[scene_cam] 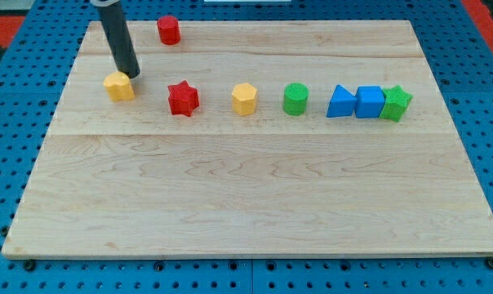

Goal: Push the red circle to the top left of heart

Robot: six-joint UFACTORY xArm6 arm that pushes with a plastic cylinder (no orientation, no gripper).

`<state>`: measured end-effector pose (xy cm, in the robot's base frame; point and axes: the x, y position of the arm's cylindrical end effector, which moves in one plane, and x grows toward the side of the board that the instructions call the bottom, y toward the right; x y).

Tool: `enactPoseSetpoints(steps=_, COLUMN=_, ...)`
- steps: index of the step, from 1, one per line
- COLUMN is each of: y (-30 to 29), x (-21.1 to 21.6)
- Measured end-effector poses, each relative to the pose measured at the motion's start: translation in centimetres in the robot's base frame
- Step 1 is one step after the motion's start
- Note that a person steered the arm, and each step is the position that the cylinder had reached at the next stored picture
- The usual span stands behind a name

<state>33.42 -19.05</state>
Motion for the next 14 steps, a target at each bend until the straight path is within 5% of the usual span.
enactPoseSetpoints(steps=2, y=2.8, x=1.8)
enactPoseSetpoints(steps=4, y=19.8, x=-9.3)
enactPoseSetpoints(steps=6, y=15.7, x=-13.9)
enactPoseSetpoints(steps=7, y=4.2, x=-11.8)
enactPoseSetpoints(steps=8, y=-1.2, x=-10.6)
enactPoseSetpoints(steps=10, y=-2.7, x=-14.2)
enactPoseSetpoints(steps=12, y=-9.3, x=-9.0)
enactPoseSetpoints(steps=14, y=-9.7, x=-5.7)
